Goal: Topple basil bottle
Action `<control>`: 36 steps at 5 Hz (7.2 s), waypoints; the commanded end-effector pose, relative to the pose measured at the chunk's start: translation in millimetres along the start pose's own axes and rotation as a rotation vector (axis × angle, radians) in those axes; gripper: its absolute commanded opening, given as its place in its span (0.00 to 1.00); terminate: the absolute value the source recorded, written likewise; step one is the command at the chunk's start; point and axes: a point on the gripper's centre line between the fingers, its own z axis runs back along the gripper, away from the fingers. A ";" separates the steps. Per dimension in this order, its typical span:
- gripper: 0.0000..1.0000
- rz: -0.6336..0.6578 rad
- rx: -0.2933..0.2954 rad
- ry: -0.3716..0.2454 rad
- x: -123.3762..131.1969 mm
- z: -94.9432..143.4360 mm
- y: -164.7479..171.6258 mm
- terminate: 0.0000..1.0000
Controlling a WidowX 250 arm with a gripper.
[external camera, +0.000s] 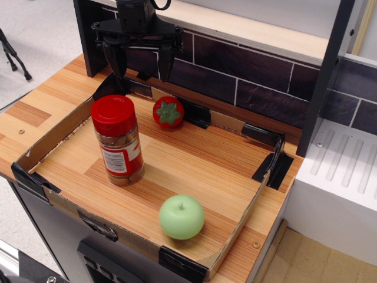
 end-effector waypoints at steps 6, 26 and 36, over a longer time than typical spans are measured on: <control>1.00 -0.372 -0.020 0.045 -60.6 35.4 2.2 0.00; 0.00 -0.695 0.162 0.191 -78.4 -18.9 -61.8 0.00; 1.00 -0.362 -0.102 0.012 -48.4 50.3 -55.9 0.00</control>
